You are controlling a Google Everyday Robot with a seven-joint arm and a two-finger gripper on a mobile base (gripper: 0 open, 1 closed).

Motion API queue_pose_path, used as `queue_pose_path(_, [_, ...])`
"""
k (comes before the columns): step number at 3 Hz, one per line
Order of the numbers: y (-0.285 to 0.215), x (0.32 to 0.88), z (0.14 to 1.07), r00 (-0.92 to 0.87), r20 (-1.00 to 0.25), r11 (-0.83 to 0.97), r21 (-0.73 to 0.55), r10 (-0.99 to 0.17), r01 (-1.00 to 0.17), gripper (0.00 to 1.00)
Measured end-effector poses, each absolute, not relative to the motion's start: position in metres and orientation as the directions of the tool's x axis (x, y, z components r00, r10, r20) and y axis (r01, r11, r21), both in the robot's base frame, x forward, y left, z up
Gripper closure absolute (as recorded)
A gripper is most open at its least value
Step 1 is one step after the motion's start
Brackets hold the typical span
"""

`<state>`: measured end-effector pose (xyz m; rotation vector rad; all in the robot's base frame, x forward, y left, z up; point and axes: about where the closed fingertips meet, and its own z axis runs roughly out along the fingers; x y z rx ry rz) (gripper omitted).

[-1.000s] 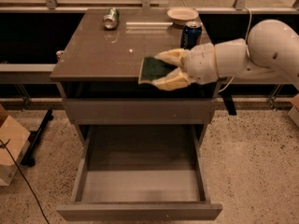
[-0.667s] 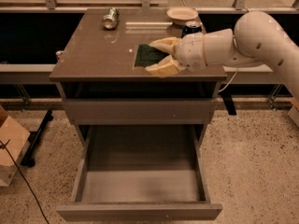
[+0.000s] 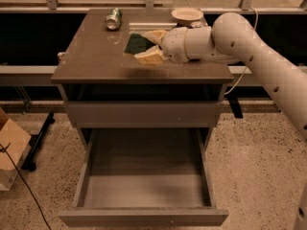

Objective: Pick sponge from middle drawer and place on counter

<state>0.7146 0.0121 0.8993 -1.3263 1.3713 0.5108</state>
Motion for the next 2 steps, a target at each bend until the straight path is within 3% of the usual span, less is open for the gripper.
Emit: queue_pose_path(2, [0.061,0.761,0.887,0.199,-0.894,0.323,-0.341,-0.4,-0.883,0.58])
